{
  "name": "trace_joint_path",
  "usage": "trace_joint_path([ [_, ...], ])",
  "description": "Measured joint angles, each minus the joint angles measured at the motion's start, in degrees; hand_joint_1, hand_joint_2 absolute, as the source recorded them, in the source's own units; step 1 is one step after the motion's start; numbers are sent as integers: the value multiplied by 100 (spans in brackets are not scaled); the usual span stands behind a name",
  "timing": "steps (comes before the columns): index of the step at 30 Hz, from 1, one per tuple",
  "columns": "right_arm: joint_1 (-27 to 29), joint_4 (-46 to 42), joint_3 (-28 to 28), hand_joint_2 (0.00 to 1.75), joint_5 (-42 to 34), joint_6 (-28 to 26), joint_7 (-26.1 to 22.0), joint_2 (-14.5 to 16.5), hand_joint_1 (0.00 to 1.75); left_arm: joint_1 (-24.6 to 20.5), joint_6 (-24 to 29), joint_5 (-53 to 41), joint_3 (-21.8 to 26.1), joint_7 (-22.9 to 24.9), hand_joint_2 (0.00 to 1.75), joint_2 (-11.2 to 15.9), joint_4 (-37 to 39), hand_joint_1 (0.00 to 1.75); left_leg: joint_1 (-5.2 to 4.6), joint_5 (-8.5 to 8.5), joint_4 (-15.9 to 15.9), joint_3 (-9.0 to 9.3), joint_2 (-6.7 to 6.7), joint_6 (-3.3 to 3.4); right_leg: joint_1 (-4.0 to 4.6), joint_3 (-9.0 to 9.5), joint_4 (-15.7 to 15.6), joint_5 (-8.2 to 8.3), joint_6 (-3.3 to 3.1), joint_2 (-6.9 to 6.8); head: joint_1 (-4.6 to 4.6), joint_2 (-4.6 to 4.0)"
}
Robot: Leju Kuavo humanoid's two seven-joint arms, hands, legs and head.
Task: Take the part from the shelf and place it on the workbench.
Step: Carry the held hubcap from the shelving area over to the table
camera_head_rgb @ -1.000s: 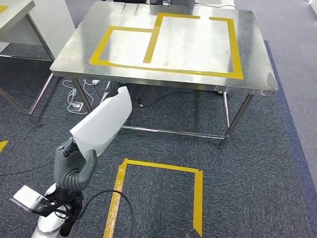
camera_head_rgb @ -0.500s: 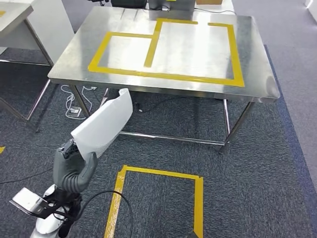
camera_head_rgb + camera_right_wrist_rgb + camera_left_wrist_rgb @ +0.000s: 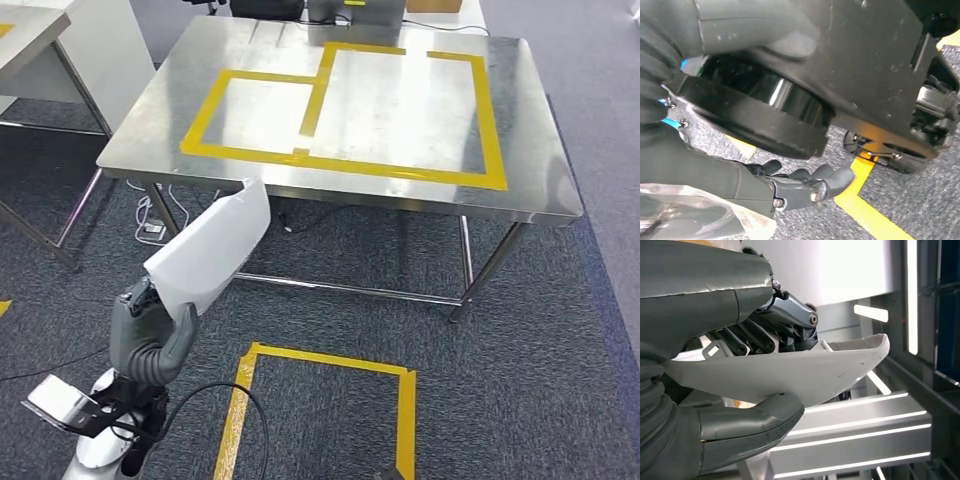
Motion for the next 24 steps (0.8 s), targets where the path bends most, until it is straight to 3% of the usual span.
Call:
trace_joint_path([
  [2, -2, -1, -1, 175, -7, 8, 2, 3, 0, -8, -4, -2, -5, 1, 175, -5, -2, 175, 5, -53, 8, 25, 12, -58, -24, 69, -60, -44, -61, 14, -13, 1],
  [4, -7, -1, -1, 175, -10, 17, 7, 7, 0, -30, -5, -1, -10, -1, 175, -8, -5, 175, 12, -210, 359, -114, 18, -121, -59, 189, -114, -84, -127, 3, -46, 2],
  [6, 0, 0, -2, 175, -21, 21, 16, 7, 0, -37, -4, 0, -13, -2, 175, -4, -1, 175, 30, -431, 1125, -562, 20, -165, -62, 278, -123, -151, -170, -9, -72, 1],
  [7, 6, 0, -2, 175, -28, 19, 26, 7, 0, -32, -4, 0, -13, -2, 175, -2, 4, 175, 38, -479, 1460, -804, 21, -179, -62, 317, -123, -188, -177, -5, -71, 1],
  [8, 11, 0, -3, 175, -36, 12, 40, 7, 0, -23, -3, -1, -14, -2, 175, 0, 8, 175, 40, -419, 1624, -972, 21, -184, -61, 364, -123, -229, -177, 3, -71, 1],
  [9, 14, 0, -4, 175, -41, -2, 63, 9, 0, -17, -4, -1, -15, -2, 175, 1, 12, 175, 41, -240, 1569, -1035, 21, -180, -61, 422, -123, -274, -173, 14, -73, 1],
  [10, 15, 0, -4, 175, -44, -21, 91, 14, 0, -11, -4, 0, -17, -2, 175, 2, 14, 175, 40, 39, 1302, -990, 21, -168, -62, 493, -123, -324, -162, 27, -72, 1],
  [12, 21, 1, -7, 175, -46, -58, 137, 25, 0, -1, -5, 1, -21, -2, 175, 1, 19, 175, 22, 495, 655, -779, 23, -125, -54, 584, -128, -433, -120, 42, -73, 0],
  [14, 23, 3, -10, 175, -48, -76, 155, 32, 0, 4, -5, 2, -31, -2, 175, -2, 27, 175, -12, 523, 280, -633, 26, -64, -47, 596, -146, -488, -59, 38, -70, 0],
  [17, 12, 2, -14, 175, -50, -84, 160, 43, 0, 23, -5, 2, -41, -3, 175, -10, 29, 175, -11, 419, 101, -556, 12, 17, -46, 616, -212, -510, 33, 17, -56, 2],
  [19, 1, 1, -16, 175, -49, -86, 160, 44, 0, 20, -5, 2, -45, -6, 175, -21, 29, 175, 19, 399, 4, -457, 16, 78, -39, 471, 79, -657, 73, 11, -35, 2],
  [22, -27, 1, -24, 175, -61, -86, 146, 44, 0, 21, -5, 2, -56, -8, 175, -29, 30, 175, 14, 321, -27, -355, 30, 142, -37, -278, 1224, -993, 90, 12, -2, 2],
  [23, -44, 0, -28, 175, -66, -86, 142, 44, 0, 29, -5, 2, -58, -8, 175, -29, 31, 175, 11, 282, -27, -310, 30, 148, -36, -477, 1453, -967, 93, 12, -1, 2],
  [24, -60, 0, -31, 175, -67, -85, 146, 44, 0, 33, -5, 2, -59, -8, 175, -29, 32, 175, 9, 238, -27, -249, 25, 149, -35, -570, 1468, -812, 93, 12, -1, 2],
])
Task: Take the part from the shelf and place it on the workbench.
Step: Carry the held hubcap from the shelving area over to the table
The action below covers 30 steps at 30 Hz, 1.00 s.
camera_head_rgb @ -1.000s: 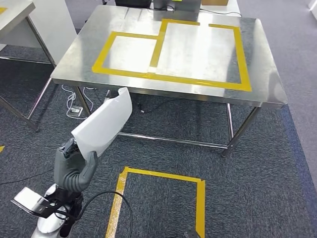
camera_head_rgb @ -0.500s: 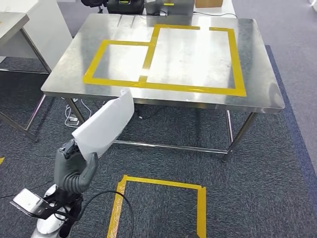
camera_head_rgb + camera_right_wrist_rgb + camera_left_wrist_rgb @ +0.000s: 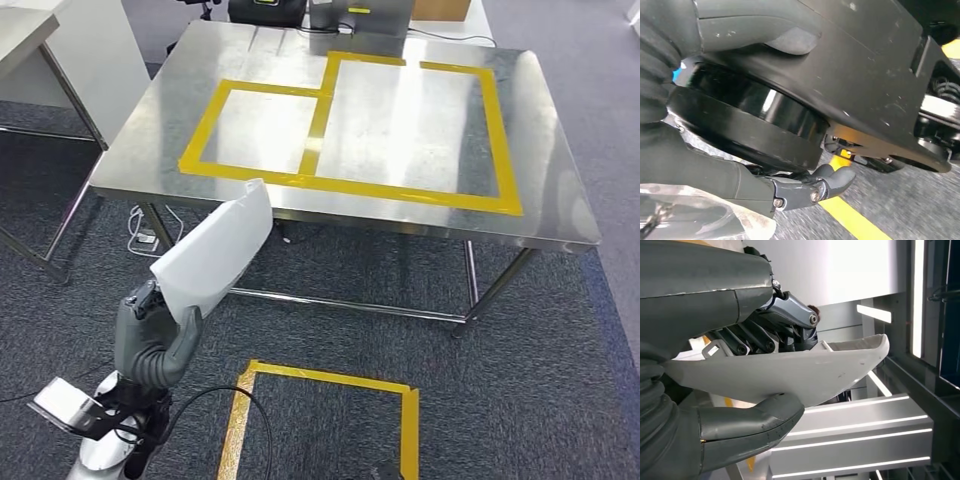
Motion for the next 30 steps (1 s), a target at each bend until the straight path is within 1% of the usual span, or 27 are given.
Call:
trace_joint_path([
  [1, -7, 0, -1, 175, 3, 0, 12, 0, 0, 2, 0, 0, 0, 0, 175, -1, 1, 175, -1, -50, 0, 77, -9, -4, 0, 25, -217, 271, -7, -1, 2, 0],
  [2, -1, 0, -1, 175, 8, 0, 26, 0, 0, 2, -1, 0, 0, 0, 175, -1, 2, 175, -1, -105, 0, 160, -19, -12, 0, 122, -590, 589, -22, -2, 2, 0],
  [3, 10, 1, -3, 175, 11, 0, 40, 0, 0, -1, -1, 0, 1, 0, 175, -2, 3, 175, -10, -156, -2, 222, -29, -31, 12, 236, -927, 815, -39, -3, 1, 0],
  [4, 19, 1, -5, 175, 15, 0, 51, 0, 0, -5, -2, 1, 1, 1, 175, -4, 4, 175, -18, -198, 0, 261, -38, -58, 22, 370, -1225, 930, -65, -5, -2, 0],
  [5, 28, 2, -9, 175, 16, 0, 57, 0, 0, -8, -2, 1, 1, 1, 175, -6, 7, 175, -23, -224, -3, 272, -40, -86, 34, 457, -1396, 936, -88, -2, -8, 0],
  [6, 32, 2, -13, 175, 15, 0, 61, 0, 0, -10, -2, 2, 0, 1, 175, -9, 9, 175, -27, -236, -13, 269, -39, -114, 46, 513, -1452, 873, -107, 5, -8, 0],
  [8, 34, 1, -17, 175, 16, 0, 70, 4, 0, -13, -7, 0, 1, 1, 175, -17, 10, 175, -21, -262, -33, 289, -29, -172, 29, 591, -1556, 822, -146, 21, -8, 0],
  [9, 34, 0, -19, 175, 19, -2, 75, 9, 0, -17, -10, -1, -1, -2, 175, -23, 9, 175, -20, -299, 21, 284, -23, -207, 12, 636, -1593, 814, -170, 22, -14, 0],
  [10, 34, 0, -20, 175, 21, -4, 82, 14, 0, -24, -14, -2, -2, -3, 175, -28, 9, 175, -15, -377, 189, 218, -20, -245, -7, 693, -1628, 802, -198, 15, -24, 0],
  [11, 37, 0, -20, 175, 23, -5, 89, 19, 0, -27, -17, -1, -4, -5, 175, -32, 8, 175, -4, -490, 479, 74, -17, -279, -20, 749, -1652, 781, -224, 5, -32, 0],
  [13, 47, 0, -20, 175, 25, -7, 102, 20, 0, -20, -17, 0, -6, -5, 175, -29, 11, 175, 22, -724, 1268, -393, -13, -331, -22, 835, -1662, 714, -254, -6, -42, 0],
  [14, 53, 0, -20, 175, 26, -7, 107, 20, 0, -12, -17, 0, -6, -5, 175, -25, 15, 175, 32, -738, 1539, -595, -12, -346, -22, 879, -1661, 675, -254, -3, -44, 0],
  [15, 59, 0, -21, 175, 26, -7, 111, 20, 0, -7, -17, -1, -6, -5, 175, -20, 18, 175, 40, -632, 1610, -711, -12, -354, -23, 934, -1661, 632, -251, 4, -44, 0],
  [16, 62, 0, -21, 175, 27, -7, 114, 20, 0, -5, -17, -1, -6, -5, 175, -19, 20, 175, 45, -410, 1455, -717, -11, -354, -24, 1000, -1660, 584, -241, 13, -44, 0],
  [17, 63, 0, -21, 175, 27, -7, 116, 21, 0, -6, -17, -2, -6, -5, 175, -18, 21, 175, 47, -114, 1119, -630, -8, -347, -27, 1074, -1660, 530, -223, 22, -45, 0],
  [18, 65, 1, -21, 175, 28, -7, 117, 21, 0, -7, -17, -2, -6, -5, 175, -17, 24, 175, 43, 110, 783, -518, -3, -336, -26, 1121, -1663, 475, -196, 29, -43, 0],
  [19, 67, 1, -21, 175, 30, -6, 119, 21, 0, -9, -17, -2, -7, -5, 175, -18, 26, 175, 33, 241, 477, -398, 1, -317, -21, 1150, -1662, 427, -161, 34, -50, 0],
  [20, 68, 2, -22, 175, 32, -5, 121, 20, 0, -10, -17, -3, -7, -5, 175, -19, 28, 175, 22, 268, 282, -314, 3, -288, -14, 1154, -1666, 393, -128, 33, -45, 0],
  [22, 70, 2, -23, 175, 35, -3, 123, 20, 0, -8, -17, -3, -7, -6, 175, -21, 31, 175, 0, 170, 143, -243, -4, -223, -5, 1148, -1697, 363, -74, 20, -33, 0],
  [23, 66, 2, -23, 175, 37, -3, 123, 20, 0, -6, -17, -3, -6, -6, 175, -23, 30, 175, 8, 146, 116, -227, -9, -188, -10, 1156, -1717, 345, -49, 10, -18, 0],
  [24, 62, 2, -23, 175, 38, -2, 123, 20, 0, -6, -18, -2, -4, -7, 175, -25, 29, 175, 16, 134, 91, -205, -11, -157, -12, 1152, -1688, 310, -24, 3, -16, 0],
  [25, 55, 2, -22, 175, 39, -2, 123, 20, 0, -10, -19, -2, -2, -7, 175, -29, 28, 175, 27, 121, 69, -178, -9, -124, -12, 1090, -1553, 238, -1, -1, -12, 0],
  [26, 51, 2, -22, 175, 39, -2, 123, 20, 0, -15, -20, -2, -2, -7, 175, -33, 28, 175, 35, 104, 55, -152, -4, -91, -12, 944, -1291, 125, 16, -3, -2, 0],
  [27, 44, 2, -22, 175, 34, -2, 116, 20, 0, -16, -22, -2, -1, -7, 175, -35, 28, 175, 31, 79, 52, -131, 3, -64, -9, 707, -892, -16, 24, -5, 2, 0],
  [28, 27, 1, -23, 175, 31, -2, 109, 20, 0, -16, -25, -2, 0, -7, 175, -37, 28, 175, 27, 51, 52, -109, 9, -45, -6, 421, -448, -148, 28, -5, 6, 0],
  [29, 8, -1, -25, 175, 27, -2, 102, 20, 0, -13, -28, -3, 0, -7, 175, -37, 29, 175, 23, 19, 52, -79, 12, -33, -4, 170, -90, -209, 28, -4, 8, 0],
  [30, -13, -2, -27, 175, 24, -2, 95, 20, 0, -9, -31, -3, 1, -7, 175, -38, 30, 175, 20, -18, 52, -32, 11, -27, -2, 5, 88, -151, 24, -4, 7, 0],
])
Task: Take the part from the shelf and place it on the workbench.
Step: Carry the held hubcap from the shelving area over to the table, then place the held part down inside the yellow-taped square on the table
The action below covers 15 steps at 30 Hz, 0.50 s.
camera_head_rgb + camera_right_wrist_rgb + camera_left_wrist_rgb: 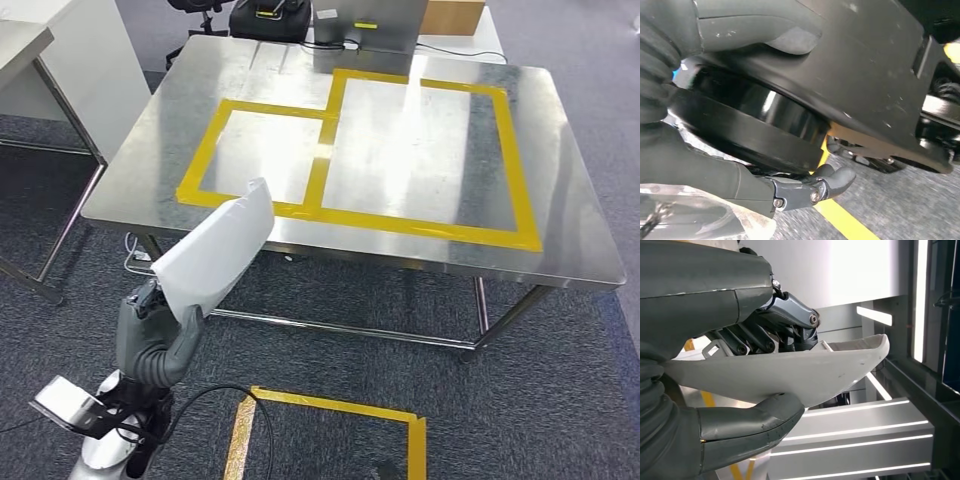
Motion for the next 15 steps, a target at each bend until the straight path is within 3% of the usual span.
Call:
trace_joint_path([
  [1, -14, 0, -1, 175, 2, 1, 2, 0, 0, 2, -2, -1, 0, 0, 175, -1, 1, 175, -1, -42, 0, 61, -7, 0, 2, -39, -71, 192, -8, -1, 1, 0],
  [3, -1, 1, -1, 175, 10, 5, 11, -1, 0, 2, -5, -3, 0, 0, 175, -4, 1, 175, 0, -137, -3, 201, -26, -18, 4, 164, -743, 759, -42, -3, 0, 0],
  [4, 14, 2, -1, 175, 14, 14, 13, -1, 0, -3, -6, -4, 0, 0, 175, -5, 1, 175, -10, -185, 1, 255, -37, -43, 15, 298, -1090, 946, -62, -6, -3, 0],
  [5, 26, 2, -1, 175, 20, 29, 11, -2, 0, -10, -8, -5, 0, 0, 175, -5, 1, 175, -16, -221, 4, 284, -44, -72, 26, 426, -1356, 1013, -86, -11, -3, 0],
  [9, 47, 2, -3, 175, 33, 96, -39, -7, 0, -37, -23, -10, -2, 2, 175, -4, -4, 175, -21, -290, -17, 328, -33, -189, 31, 613, -1609, 910, -180, 17, -19, 0],
  [11, 50, 2, -3, 175, 38, 110, -40, -7, 0, -61, -29, -14, -6, 2, 175, -3, -9, 175, -16, -433, 269, 225, -25, -252, -3, 712, -1658, 881, -241, 9, -47, 0],
  [13, 62, 2, -3, 175, 43, 116, -40, -7, 0, -77, -29, -14, -9, 2, 175, 10, -10, 175, 2, -668, 986, -180, -20, -301, -9, 795, -1670, 825, -286, -4, -74, 0],
  [15, 77, 2, -3, 175, 45, 118, -38, -10, 0, -74, -28, -14, -10, 4, 175, 32, -10, 175, 11, -738, 1565, -601, -20, -325, -8, 865, -1670, 760, -295, 2, -73, 0],
])
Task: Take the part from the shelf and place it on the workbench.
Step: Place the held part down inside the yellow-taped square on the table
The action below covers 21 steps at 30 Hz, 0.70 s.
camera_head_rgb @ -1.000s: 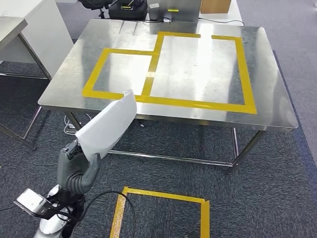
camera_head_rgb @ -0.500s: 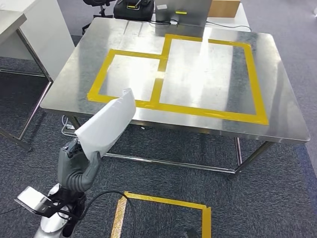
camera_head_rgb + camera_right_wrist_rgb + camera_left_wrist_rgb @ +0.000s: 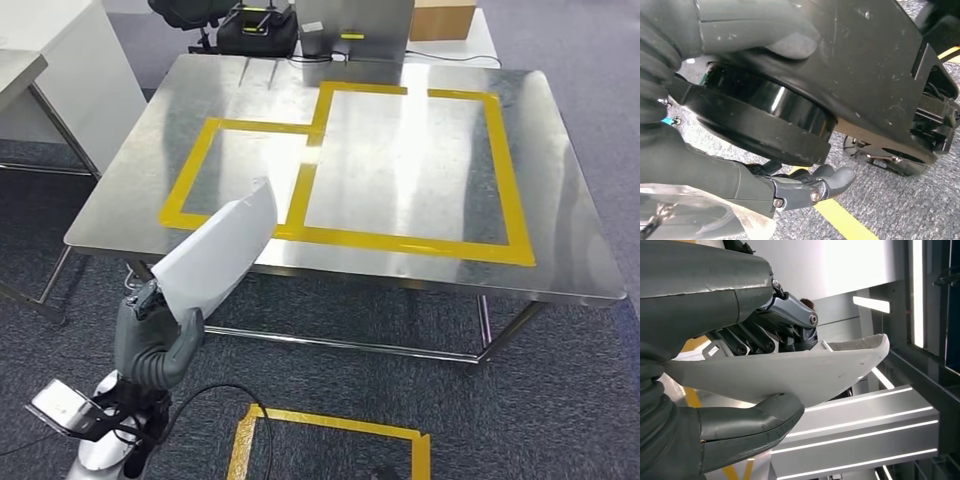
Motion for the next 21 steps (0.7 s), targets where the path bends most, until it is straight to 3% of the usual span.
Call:
trace_joint_path([
  [2, 8, 0, 0, 175, 1, -1, 3, -3, 0, 2, 0, 0, -1, 2, 175, 11, 0, 175, 0, 91, 119, -149, 0, -4, 0, 47, 0, -38, 1, 10, 0, 0],
  [5, 9, 0, 0, 175, 1, -2, 5, -3, 0, 2, 2, 0, -1, 3, 175, 14, 0, 175, 0, 177, 60, -146, 0, -1, 0, 68, 0, -53, 2, 15, -1, 0],
  [6, 9, 0, 0, 175, 0, -2, 6, -3, 0, 0, 3, 0, -1, 4, 175, 15, 0, 175, 0, 282, -45, -122, 0, 4, 0, 91, 0, -69, 5, 19, -1, 0],
  [9, 13, 0, -11, 175, -38, -9, 32, -3, 0, -11, 24, -8, -2, 16, 175, 35, -5, 175, -39, 777, -1171, 300, 1, 129, 18, 233, -52, -254, 134, 15, 2, -2],
  [10, 10, -2, -16, 175, -56, -13, 40, -4, 0, -11, 33, -11, -2, 21, 175, 40, -11, 175, -41, 853, -1477, 439, -1, 182, 22, 276, -69, -319, 191, 9, 6, -2],
  [11, 7, -3, -23, 175, -72, -13, 38, -4, 0, -10, 38, -14, 0, 22, 175, 41, -16, 175, -30, 843, -1506, 471, -6, 216, 20, 269, -24, -360, 222, 0, 19, -2],
  [13, 2, -7, -39, 175, -116, -14, 27, -5, 0, -16, 44, -21, 1, 21, 175, 40, -24, 175, -8, 813, -1559, 550, 2, 277, 15, 12, 456, -569, 268, -3, 38, -2],
  [15, -15, -7, -57, 175, -160, -13, -1, -8, 0, -11, 46, -27, 1, 20, 175, 43, -24, 175, -9, 753, -1567, 607, 13, 316, 13, -514, 1260, -818, 292, -3, 51, -2],
  [16, -30, -8, -65, 175, -174, -13, -13, -10, 0, -5, 46, -28, 1, 21, 175, 45, -24, 175, -9, 716, -1566, 646, 15, 323, 12, -731, 1540, -834, 298, -2, 52, -2],
  [17, -44, -8, -71, 175, -178, -13, -20, -12, 0, -1, 46, -28, 1, 21, 175, 46, -24, 175, -9, 672, -1566, 699, 12, 325, 12, -851, 1624, -725, 302, -2, 53, -2],
  [18, -51, -9, -75, 175, -178, -13, -18, -14, 0, 0, 46, -27, 1, 22, 175, 47, -24, 175, -8, 624, -1566, 767, 5, 321, 11, -857, 1484, -495, 301, -5, 54, -2],
  [20, -32, -7, -80, 175, -175, -13, -6, -14, 0, 0, 46, -26, 1, 22, 175, 48, -24, 175, -12, 514, -1570, 912, -12, 291, 11, -653, 802, 63, 283, -19, 54, -2],
  [21, -23, -5, -83, 175, -173, -12, 1, -14, 0, -4, 46, -26, 1, 24, 175, 49, -25, 175, -20, 463, -1567, 959, -21, 261, 19, -511, 480, 202, 263, -26, 50, -2],
])
